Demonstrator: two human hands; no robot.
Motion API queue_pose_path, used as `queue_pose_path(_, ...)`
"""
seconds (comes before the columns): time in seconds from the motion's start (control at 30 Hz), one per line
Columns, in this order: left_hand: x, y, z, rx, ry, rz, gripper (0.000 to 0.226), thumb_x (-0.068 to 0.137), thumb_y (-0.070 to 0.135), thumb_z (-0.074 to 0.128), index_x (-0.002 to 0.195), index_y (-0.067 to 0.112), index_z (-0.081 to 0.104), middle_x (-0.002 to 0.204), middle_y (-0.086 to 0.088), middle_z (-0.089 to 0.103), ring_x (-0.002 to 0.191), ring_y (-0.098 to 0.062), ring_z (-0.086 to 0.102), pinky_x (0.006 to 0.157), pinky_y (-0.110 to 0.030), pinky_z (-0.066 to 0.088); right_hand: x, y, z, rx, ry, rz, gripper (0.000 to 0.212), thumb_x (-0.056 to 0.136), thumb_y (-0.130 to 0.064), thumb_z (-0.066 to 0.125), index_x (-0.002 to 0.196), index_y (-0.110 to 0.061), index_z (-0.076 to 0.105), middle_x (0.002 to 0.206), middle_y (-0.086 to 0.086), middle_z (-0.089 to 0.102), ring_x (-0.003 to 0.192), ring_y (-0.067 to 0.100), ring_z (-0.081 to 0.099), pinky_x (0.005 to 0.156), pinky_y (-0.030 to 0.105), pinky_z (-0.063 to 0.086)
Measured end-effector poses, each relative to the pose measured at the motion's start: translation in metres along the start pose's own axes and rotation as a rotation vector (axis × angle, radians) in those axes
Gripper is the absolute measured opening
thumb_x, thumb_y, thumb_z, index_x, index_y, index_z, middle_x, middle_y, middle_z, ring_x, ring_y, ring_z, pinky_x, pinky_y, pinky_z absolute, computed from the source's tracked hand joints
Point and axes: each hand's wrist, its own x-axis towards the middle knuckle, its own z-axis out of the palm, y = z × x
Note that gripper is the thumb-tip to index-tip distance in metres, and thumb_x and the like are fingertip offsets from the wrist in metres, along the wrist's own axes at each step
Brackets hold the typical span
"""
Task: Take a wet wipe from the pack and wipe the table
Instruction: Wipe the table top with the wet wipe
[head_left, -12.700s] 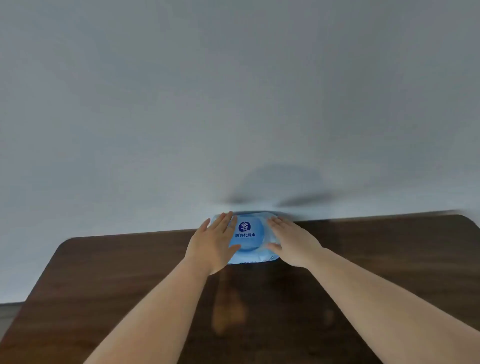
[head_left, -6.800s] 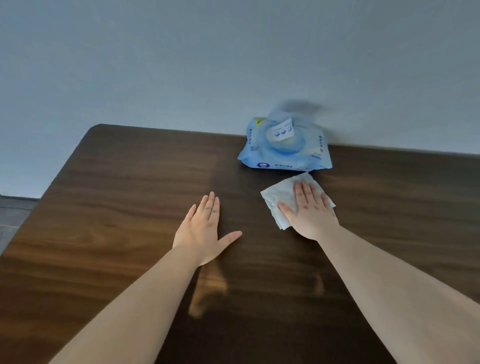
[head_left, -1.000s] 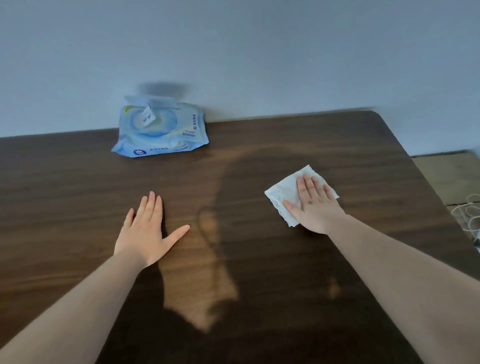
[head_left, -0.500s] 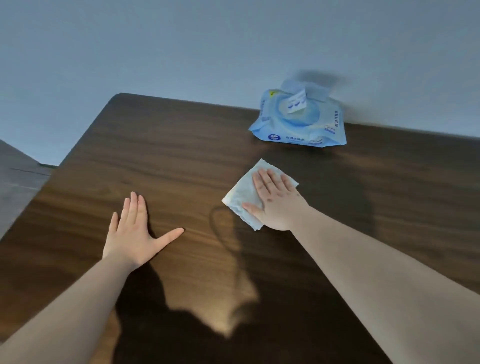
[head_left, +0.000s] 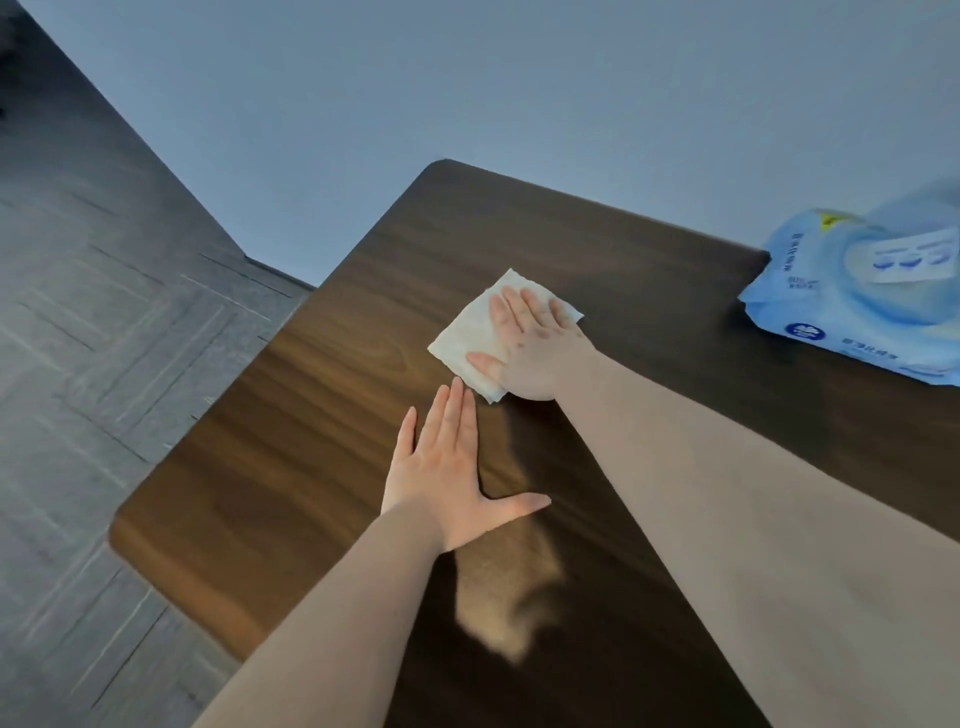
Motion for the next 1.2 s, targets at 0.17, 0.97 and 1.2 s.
queue_pose_path(0.17,0.001,-0.002,0.004,-0.017,-0.004,0.006,0.125,0.055,0.098,0.012,0.144,0.017,-0.022,0.145,0.004,-0.034,0.14,-0.016,-0.028,0.117,-0.045,-0.012,0.04,-0.024,-0.01,-0.055,0.012,-0.088,0.078,0.093,-0.064,0.013,0.151,-0.016,-0.009,0.161,0.003,-0.012,0.147,0.021,-0.013,0.117,0.044,-0.008)
queue_pose_path(0.97,-0.002,0.007,-0.002,0.097,-0.028,0.023,0.126,0.059,0.093,0.01,0.147,0.006,-0.016,0.157,-0.009,-0.019,0.144,-0.02,-0.016,0.118,-0.041,-0.002,-0.142,0.075,0.034,0.094,0.003,0.204,0.077,0.092,-0.065,0.008,0.149,-0.021,-0.017,0.159,-0.001,-0.018,0.145,0.016,-0.018,0.117,0.038,-0.012)
queue_pose_path(1.2,-0.007,0.077,-0.005,0.091,-0.01,0.228,0.115,0.067,0.086,0.013,0.148,0.009,-0.012,0.158,-0.005,-0.017,0.144,-0.016,-0.014,0.119,-0.036,-0.001,-0.252,0.139,0.062,0.171,0.04,0.474,0.079,0.089,-0.068,0.007,0.147,-0.023,-0.021,0.157,-0.004,-0.023,0.143,0.012,-0.022,0.118,0.036,-0.012)
